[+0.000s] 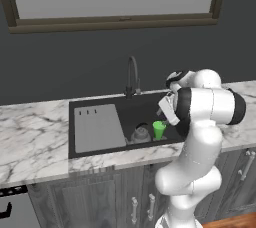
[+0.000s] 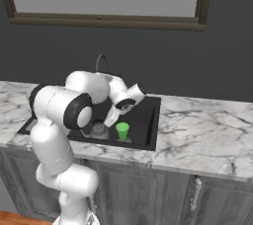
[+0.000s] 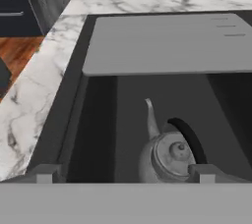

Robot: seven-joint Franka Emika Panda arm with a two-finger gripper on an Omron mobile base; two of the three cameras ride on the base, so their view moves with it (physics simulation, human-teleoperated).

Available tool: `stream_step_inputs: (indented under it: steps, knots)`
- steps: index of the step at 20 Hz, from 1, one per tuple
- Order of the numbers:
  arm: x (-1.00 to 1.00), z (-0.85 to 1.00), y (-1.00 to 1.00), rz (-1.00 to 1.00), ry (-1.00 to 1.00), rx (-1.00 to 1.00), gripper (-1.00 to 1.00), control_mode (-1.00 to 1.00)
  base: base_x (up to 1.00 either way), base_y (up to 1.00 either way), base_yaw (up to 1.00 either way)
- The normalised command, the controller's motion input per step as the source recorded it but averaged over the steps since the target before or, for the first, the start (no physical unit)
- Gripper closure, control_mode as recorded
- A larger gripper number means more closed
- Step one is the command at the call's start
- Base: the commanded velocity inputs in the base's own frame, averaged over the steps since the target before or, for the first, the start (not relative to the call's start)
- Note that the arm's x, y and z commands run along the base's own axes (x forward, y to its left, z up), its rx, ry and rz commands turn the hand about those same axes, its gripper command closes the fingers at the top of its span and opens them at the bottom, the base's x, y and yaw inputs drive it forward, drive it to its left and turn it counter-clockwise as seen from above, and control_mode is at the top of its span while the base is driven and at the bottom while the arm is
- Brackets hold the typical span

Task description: Open the cabinet, pick the kettle from the cabinet, and place it in the sink.

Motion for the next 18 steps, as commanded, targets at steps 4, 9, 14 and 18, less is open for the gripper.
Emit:
stream_step_inputs:
  steps: [4,9,14,18]
  knots:
    - [-0.36,0.38,0.0,-0.13,-0.14,-0.19,-1.0,-1.0,0.0,0.0,0.0]
    - [-0.4,0.39,-0.02,-0.26,-0.14,-0.13,-1.0,-1.0,0.0,0.0,0.0]
    - [-0.39,0.33,0.0,-0.37,-0.09,-0.11,-1.0,-1.0,0.0,0.0,0.0]
    - [-0.34,0.38,0.0,-0.37,0.0,-0.02,-1.0,-1.0,0.0,0.0,0.0]
